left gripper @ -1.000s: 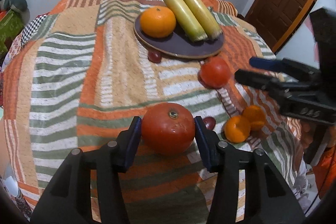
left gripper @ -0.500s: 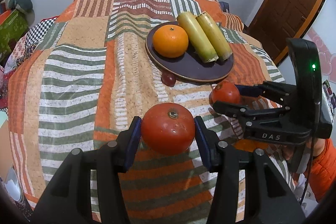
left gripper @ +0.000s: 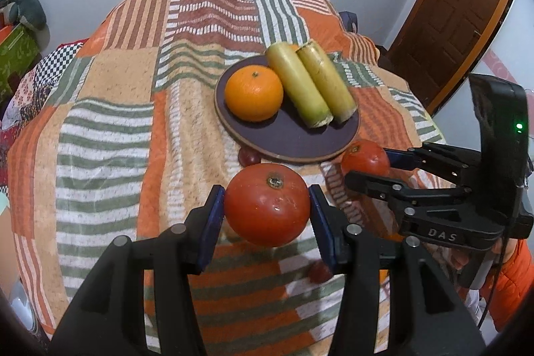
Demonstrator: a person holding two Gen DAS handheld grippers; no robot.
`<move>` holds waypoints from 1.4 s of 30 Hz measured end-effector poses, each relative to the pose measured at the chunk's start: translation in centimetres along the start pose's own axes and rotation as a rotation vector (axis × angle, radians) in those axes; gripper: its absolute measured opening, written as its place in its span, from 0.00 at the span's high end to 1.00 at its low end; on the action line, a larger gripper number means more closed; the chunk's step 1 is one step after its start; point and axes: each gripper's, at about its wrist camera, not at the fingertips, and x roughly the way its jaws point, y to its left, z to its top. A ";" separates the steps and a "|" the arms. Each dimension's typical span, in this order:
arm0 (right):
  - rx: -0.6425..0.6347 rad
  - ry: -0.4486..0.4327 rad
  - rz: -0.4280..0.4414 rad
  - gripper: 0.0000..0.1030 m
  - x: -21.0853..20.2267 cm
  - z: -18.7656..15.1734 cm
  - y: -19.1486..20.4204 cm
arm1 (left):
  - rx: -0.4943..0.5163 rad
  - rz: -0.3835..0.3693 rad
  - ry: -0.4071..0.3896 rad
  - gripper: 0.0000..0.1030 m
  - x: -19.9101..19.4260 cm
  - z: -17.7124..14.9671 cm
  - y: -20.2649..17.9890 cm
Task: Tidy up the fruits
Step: 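Grasp a red tomato with the left tool while the right tool grasps another, then place both red tomatoes on the plate beside the orange and release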
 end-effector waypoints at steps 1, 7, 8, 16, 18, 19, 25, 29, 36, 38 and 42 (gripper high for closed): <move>-0.001 -0.006 -0.003 0.57 -0.2 0.2 0.0 | 0.001 -0.002 -0.004 0.52 0.1 0.4 -0.1; 0.009 -0.037 -0.011 0.57 -0.2 1.6 -0.7 | 0.007 -0.015 -0.020 0.52 1.2 2.6 -0.7; 0.009 -0.037 -0.013 0.57 0.1 1.8 -0.8 | 0.006 -0.017 -0.020 0.52 1.4 2.9 -0.7; -0.018 -0.006 -0.010 0.57 2.3 2.9 -0.7 | 0.008 -0.027 0.003 0.52 4.2 5.2 -0.5; -0.024 -0.002 -0.006 0.57 2.7 3.0 -0.5 | 0.008 -0.034 0.019 0.52 5.0 5.6 -0.3; -0.027 0.001 -0.003 0.57 3.0 3.1 -0.5 | 0.010 -0.034 0.027 0.52 5.4 5.8 -0.2; -0.023 0.010 0.005 0.57 3.7 3.3 -0.9 | 0.014 -0.040 0.053 0.52 7.0 6.1 -0.1; -0.031 0.011 0.012 0.57 3.7 3.2 -0.8 | 0.006 -0.045 0.062 0.52 7.8 6.3 -0.1; -0.034 0.015 0.014 0.56 3.9 3.0 -1.0 | -0.003 -0.036 0.105 0.52 9.1 6.1 -0.2; -0.034 0.013 0.009 0.55 3.9 3.0 -1.1 | 0.000 -0.042 0.120 0.52 9.2 6.1 -0.1; -0.018 0.007 -0.007 0.46 3.9 3.0 -1.4 | -0.013 -0.058 0.131 0.51 9.3 6.2 0.2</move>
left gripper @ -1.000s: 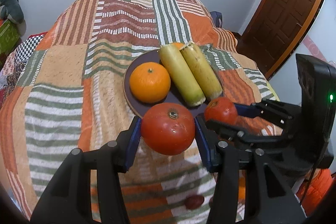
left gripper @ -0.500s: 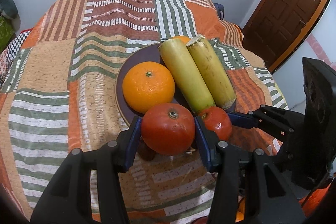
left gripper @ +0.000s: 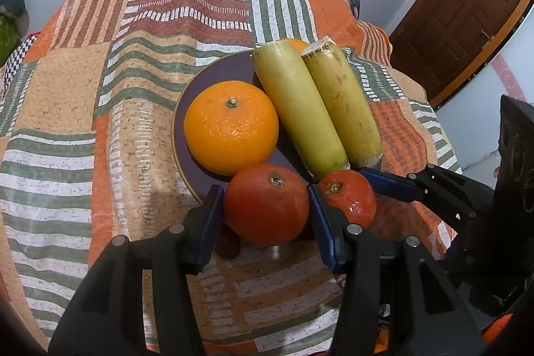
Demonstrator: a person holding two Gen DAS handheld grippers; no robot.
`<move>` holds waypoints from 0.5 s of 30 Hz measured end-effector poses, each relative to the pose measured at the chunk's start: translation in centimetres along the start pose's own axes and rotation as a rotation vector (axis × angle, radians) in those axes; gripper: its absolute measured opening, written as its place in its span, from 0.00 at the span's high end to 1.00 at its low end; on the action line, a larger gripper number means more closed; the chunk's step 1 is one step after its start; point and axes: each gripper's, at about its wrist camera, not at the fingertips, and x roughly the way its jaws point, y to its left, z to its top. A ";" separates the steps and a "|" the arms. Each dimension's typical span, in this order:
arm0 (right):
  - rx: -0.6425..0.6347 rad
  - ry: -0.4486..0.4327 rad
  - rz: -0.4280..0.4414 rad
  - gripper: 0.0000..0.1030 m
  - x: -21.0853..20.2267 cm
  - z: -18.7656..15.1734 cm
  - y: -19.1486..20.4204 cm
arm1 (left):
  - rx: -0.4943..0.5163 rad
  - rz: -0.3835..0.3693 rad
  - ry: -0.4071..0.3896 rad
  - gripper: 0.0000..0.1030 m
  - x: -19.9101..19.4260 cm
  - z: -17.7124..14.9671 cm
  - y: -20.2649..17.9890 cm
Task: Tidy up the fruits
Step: 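Place both red tomatoes on the plate beside the orange and release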
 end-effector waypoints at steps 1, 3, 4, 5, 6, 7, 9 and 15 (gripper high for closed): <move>0.006 0.000 0.000 0.45 0.0 0.0 -0.1 | -0.001 -0.003 -0.002 0.50 -0.1 0.0 0.0; 0.012 0.004 0.005 0.44 -0.2 0.0 -0.2 | 0.000 0.001 -0.013 0.49 -0.5 -0.1 -0.1; 0.014 0.005 0.006 0.44 -0.3 0.0 -0.3 | 0.004 0.005 -0.024 0.49 -0.9 -0.1 -0.3; 0.016 0.004 0.004 0.44 -0.4 -0.1 -0.3 | 0.010 0.010 -0.035 0.49 -1.3 -0.2 -0.5; 0.013 0.003 0.000 0.44 -0.6 -0.1 -0.3 | 0.016 0.013 -0.047 0.49 -1.7 -0.2 -0.6; 0.009 0.001 -0.005 0.43 -0.8 -0.2 -0.2 | 0.023 0.015 -0.060 0.48 -2.3 -0.3 -0.8; 0.003 -0.010 -0.018 0.43 -1.5 -0.3 -0.1 | 0.028 0.017 -0.082 0.46 -3.5 -0.4 -1.0; 0.009 -0.058 -0.036 0.43 -4.7 -0.8 0.1 | 0.039 0.048 -0.144 0.46 -7.5 -1.5 -1.4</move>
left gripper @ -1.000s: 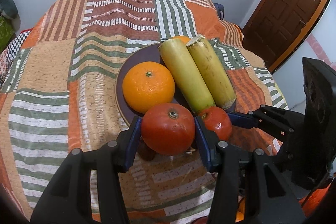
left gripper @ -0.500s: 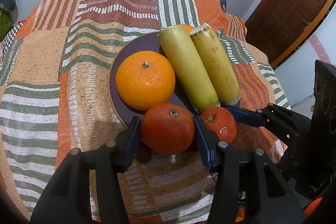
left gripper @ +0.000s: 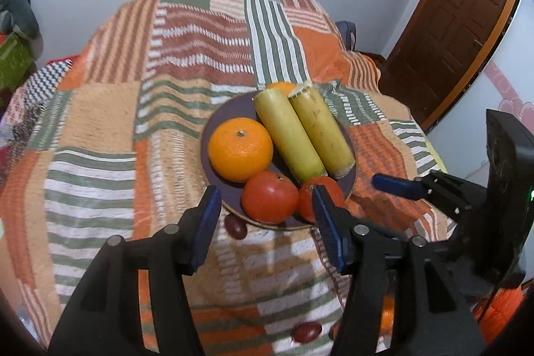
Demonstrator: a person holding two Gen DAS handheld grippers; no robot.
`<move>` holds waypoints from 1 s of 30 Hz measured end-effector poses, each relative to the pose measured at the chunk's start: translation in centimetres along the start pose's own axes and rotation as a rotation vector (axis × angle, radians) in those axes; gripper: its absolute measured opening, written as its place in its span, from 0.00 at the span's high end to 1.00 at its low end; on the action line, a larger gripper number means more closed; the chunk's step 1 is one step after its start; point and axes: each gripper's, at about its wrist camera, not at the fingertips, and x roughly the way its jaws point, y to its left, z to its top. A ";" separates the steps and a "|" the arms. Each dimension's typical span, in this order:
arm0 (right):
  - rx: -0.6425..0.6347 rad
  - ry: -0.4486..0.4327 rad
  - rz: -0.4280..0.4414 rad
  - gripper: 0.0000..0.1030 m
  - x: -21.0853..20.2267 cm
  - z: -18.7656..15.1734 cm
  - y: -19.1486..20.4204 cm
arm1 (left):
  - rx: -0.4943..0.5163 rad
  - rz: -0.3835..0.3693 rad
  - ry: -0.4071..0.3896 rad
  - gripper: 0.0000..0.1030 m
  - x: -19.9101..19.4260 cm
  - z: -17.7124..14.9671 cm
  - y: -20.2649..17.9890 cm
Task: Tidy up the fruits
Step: 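Place both red tomatoes on the plate beside the orange and release, then withdraw both open tools toward the remaining tangerines and date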
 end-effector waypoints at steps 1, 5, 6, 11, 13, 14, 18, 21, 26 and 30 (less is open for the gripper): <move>0.000 -0.008 -0.004 0.43 -0.5 0.0 0.1 | 0.003 0.005 -0.008 0.46 -0.7 -0.2 0.0; -0.001 -0.046 -0.022 0.43 -3.2 -0.6 0.3 | 0.018 0.033 -0.031 0.45 -3.4 -1.4 -0.2; -0.002 -0.054 -0.026 0.43 -3.8 -0.8 0.5 | 0.021 0.038 -0.035 0.45 -3.9 -1.7 -0.3; -0.007 -0.090 -0.038 0.43 -6.6 -2.1 1.1 | 0.043 0.065 -0.054 0.42 -6.5 -3.7 -1.1; -0.012 -0.100 -0.044 0.43 -7.5 -2.7 1.4 | 0.057 0.070 -0.058 0.41 -7.4 -4.6 -1.6; -0.012 -0.103 -0.047 0.43 -7.8 -3.0 1.5 | 0.061 0.070 -0.059 0.40 -7.7 -5.0 -1.8; -0.013 -0.100 -0.050 0.43 -8.6 -4.5 1.9 | 0.074 0.065 -0.056 0.37 -8.5 -6.7 -2.6; -0.014 -0.083 -0.049 0.43 -8.5 -5.7 2.3 | 0.088 0.060 -0.036 0.37 -8.4 -7.9 -3.2; -0.031 -0.041 -0.024 0.43 -7.2 -7.7 3.1 | 0.108 0.050 0.005 0.37 -7.4 -10.1 -4.1; -0.021 0.013 0.015 0.44 -5.6 -8.8 3.3 | 0.115 0.020 0.047 0.43 -6.1 -11.1 -4.7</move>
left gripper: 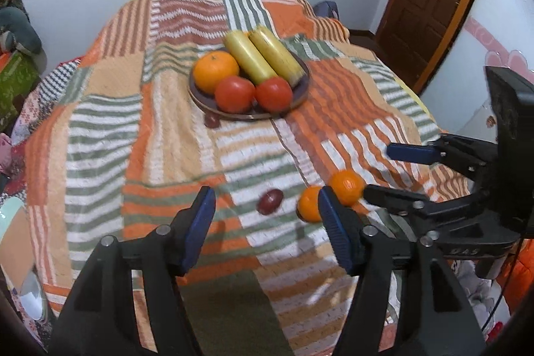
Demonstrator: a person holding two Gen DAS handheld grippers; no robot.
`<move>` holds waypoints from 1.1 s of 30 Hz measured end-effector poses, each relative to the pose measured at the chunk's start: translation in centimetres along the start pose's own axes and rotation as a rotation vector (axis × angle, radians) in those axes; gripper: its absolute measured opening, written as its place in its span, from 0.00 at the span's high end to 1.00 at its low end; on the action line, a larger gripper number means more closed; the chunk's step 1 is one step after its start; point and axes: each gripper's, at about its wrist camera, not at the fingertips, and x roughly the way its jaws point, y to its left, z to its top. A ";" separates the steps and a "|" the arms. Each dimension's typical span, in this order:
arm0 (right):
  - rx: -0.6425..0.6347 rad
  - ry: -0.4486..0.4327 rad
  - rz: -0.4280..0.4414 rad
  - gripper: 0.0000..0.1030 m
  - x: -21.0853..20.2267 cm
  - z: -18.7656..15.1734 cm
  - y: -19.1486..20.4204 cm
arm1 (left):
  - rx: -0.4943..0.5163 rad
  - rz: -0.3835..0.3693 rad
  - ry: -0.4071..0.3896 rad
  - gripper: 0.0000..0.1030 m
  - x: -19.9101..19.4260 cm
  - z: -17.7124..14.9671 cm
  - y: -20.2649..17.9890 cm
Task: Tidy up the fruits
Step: 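Withdraw both open tools toward the remaining tangerines and date, then grasp a tangerine with the left tool while the right tool grasps another tangerine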
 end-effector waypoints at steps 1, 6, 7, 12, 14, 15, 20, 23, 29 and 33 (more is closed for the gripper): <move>0.004 0.010 0.010 0.46 0.4 -0.2 0.0 | 0.003 -0.007 0.008 0.47 0.2 -0.2 -0.2; 0.004 0.053 0.053 0.58 2.0 -0.7 0.3 | 0.014 -0.049 0.049 0.59 1.6 -0.9 -1.0; 0.004 0.058 0.053 0.59 2.2 -0.7 0.3 | 0.016 -0.054 0.057 0.61 1.9 -0.9 -1.1; 0.021 0.063 0.060 0.66 3.0 -0.9 0.1 | 0.020 -0.081 0.085 0.65 3.0 -1.1 -2.0; 0.026 0.057 0.071 0.67 2.8 -1.0 0.0 | 0.029 -0.086 0.091 0.65 3.3 -1.1 -2.4; 0.030 0.052 0.071 0.67 2.7 -1.1 -0.2 | 0.034 -0.089 0.094 0.65 3.5 -1.1 -2.7; 0.058 0.033 0.061 0.67 1.6 -1.2 -1.4 | 0.051 -0.096 0.101 0.65 4.4 -0.8 -3.4; 0.069 0.019 0.044 0.67 0.9 -1.2 -2.3 | 0.053 -0.087 0.110 0.65 5.2 -0.6 -3.7; 0.093 -0.003 0.028 0.67 -0.1 -1.1 -3.6 | 0.075 -0.045 0.100 0.68 6.3 -0.5 -4.1; 0.099 -0.008 0.022 0.67 -0.4 -1.0 -4.1 | 0.082 -0.050 0.092 0.68 6.2 -0.5 -3.9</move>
